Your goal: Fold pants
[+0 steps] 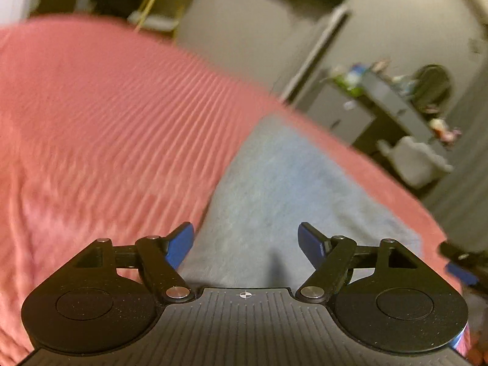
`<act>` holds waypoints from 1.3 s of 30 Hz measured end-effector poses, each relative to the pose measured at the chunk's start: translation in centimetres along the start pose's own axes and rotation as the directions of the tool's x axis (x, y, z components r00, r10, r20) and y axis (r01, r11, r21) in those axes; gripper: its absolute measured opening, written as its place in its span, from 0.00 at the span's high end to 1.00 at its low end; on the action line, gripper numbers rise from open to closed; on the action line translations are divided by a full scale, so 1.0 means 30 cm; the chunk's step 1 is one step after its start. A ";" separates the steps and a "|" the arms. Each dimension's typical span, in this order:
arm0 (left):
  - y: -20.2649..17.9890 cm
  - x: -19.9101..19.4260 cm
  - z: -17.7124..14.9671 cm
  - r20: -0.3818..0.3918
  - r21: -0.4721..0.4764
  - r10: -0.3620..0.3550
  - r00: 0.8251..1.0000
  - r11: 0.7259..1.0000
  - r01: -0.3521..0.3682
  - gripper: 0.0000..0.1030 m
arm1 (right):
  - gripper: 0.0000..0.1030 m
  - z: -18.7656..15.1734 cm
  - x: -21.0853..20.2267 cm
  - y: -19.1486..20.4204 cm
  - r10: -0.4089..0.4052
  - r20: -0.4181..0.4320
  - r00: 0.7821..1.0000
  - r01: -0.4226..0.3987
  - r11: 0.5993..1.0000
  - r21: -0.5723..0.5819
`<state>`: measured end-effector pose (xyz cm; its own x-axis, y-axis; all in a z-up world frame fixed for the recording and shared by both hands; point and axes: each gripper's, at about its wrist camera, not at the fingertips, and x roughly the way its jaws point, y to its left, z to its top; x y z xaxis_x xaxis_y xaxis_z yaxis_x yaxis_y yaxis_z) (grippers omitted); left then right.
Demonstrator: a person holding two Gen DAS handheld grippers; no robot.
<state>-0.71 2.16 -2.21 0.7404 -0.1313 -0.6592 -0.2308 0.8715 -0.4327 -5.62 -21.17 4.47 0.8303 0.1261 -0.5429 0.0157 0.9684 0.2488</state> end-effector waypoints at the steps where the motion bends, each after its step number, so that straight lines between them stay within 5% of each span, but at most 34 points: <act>1: 0.015 0.040 -0.024 -0.038 -0.004 0.053 0.998 0.999 -0.053 0.21 | 0.25 0.003 0.018 0.033 0.015 0.006 1.000 -0.014 0.999 -0.052; 3: 0.024 0.069 -0.049 -0.068 -0.015 0.089 0.994 0.996 -0.091 0.21 | 0.25 0.000 0.066 0.114 0.046 -0.007 0.999 -0.046 0.988 -0.146; 7: -0.016 0.050 -0.066 0.003 0.056 0.118 0.993 0.991 -0.118 0.20 | 0.29 0.014 0.160 0.217 0.071 -0.044 0.996 -0.080 0.965 -0.250; 10: -0.016 0.046 -0.082 0.020 0.045 0.101 0.995 0.994 -0.102 0.20 | 0.46 0.050 0.226 0.265 0.066 -0.031 0.997 -0.072 0.957 -0.281; 13: -0.009 0.042 -0.092 0.030 0.028 0.080 0.996 0.996 -0.081 0.21 | 0.78 0.076 0.351 0.311 0.077 -0.090 0.993 -0.098 0.961 -0.259; 15: -0.008 0.050 -0.088 0.030 0.013 0.064 0.997 0.998 -0.065 0.21 | 0.81 0.073 0.446 0.338 0.085 -0.167 0.982 -0.125 0.962 -0.243; 17: 0.004 0.061 -0.081 0.029 -0.007 0.045 0.999 0.999 -0.045 0.21 | 0.84 0.045 0.548 0.350 0.011 -0.202 0.979 -0.070 0.955 -0.287; 21: 0.022 0.072 -0.077 0.022 -0.030 0.028 0.999 0.999 -0.028 0.20 | 0.84 0.038 0.593 0.312 -0.033 -0.142 0.989 0.000 0.975 -0.221; 24: 0.037 0.076 -0.074 0.021 -0.052 0.019 1.000 0.998 -0.018 0.19 | 0.83 0.046 0.534 0.265 0.045 -0.189 0.981 -0.066 0.992 -0.104; 29: 0.045 0.071 -0.074 0.021 -0.079 0.008 1.000 0.997 -0.007 0.18 | 0.84 -0.111 0.301 0.147 0.184 -0.257 0.949 -0.203 0.978 -0.049; 32: 0.047 0.063 -0.076 0.016 -0.085 0.007 1.000 0.996 -0.006 0.18 | 0.84 -0.176 0.128 0.033 0.203 -0.155 0.967 -0.212 0.976 -0.045; 36: 0.049 0.053 -0.076 0.007 -0.091 0.001 1.000 0.996 -0.001 0.18 | 0.86 -0.200 0.018 -0.210 0.331 -0.045 0.942 -0.310 0.916 0.256; 39: 0.037 0.053 -0.078 -0.010 -0.073 -0.003 1.000 0.997 0.002 0.17 | 0.68 -0.165 -0.004 -0.266 0.274 -0.024 0.961 -0.258 0.927 0.274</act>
<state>-1.26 1.81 -5.17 0.7348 -0.1384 -0.6641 -0.2750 0.8341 -0.4781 -8.61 -27.84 -1.41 0.7889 0.3921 -0.4731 -0.0465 0.8058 0.5904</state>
